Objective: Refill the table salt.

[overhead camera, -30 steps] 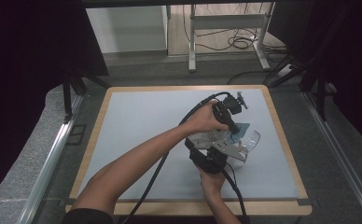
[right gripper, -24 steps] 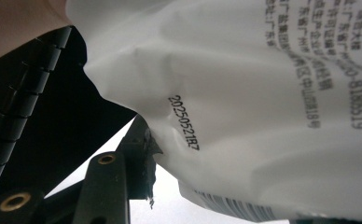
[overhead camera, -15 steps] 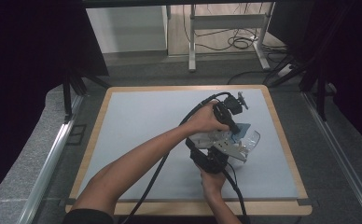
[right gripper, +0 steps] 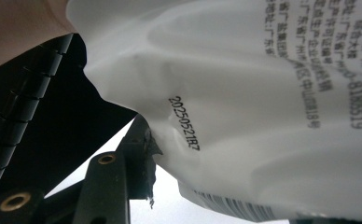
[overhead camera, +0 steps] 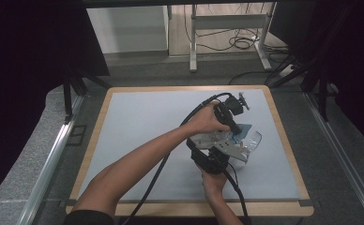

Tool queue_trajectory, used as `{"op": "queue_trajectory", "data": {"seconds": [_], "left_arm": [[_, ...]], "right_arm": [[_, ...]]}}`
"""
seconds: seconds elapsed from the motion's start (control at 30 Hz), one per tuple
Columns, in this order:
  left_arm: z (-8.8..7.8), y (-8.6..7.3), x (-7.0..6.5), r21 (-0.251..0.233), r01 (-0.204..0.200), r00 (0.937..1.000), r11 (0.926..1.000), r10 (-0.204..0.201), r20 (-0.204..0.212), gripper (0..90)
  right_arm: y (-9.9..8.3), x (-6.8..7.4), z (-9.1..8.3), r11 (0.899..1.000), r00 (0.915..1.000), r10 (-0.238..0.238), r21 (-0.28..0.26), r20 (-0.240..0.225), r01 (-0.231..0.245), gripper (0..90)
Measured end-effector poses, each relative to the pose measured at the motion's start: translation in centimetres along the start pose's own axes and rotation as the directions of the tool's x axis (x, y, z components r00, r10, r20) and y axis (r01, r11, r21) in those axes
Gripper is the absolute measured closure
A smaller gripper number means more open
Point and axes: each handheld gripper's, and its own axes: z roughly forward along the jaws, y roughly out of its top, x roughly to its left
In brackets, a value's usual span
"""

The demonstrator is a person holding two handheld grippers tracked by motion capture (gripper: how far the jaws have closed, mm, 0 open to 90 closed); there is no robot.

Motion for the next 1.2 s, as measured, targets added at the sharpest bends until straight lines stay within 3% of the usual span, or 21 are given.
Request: {"op": "queue_trajectory", "data": {"seconds": [1.2], "left_arm": [[0.02, -0.31, 0.35, 0.008, -0.029, 0.9994, 0.9996, 0.029, 0.018, 90.0]], "right_arm": [[0.17, 0.4, 0.93, 1.0, 0.9986, -0.03, 0.007, 0.043, 0.029, 50.8]]}}
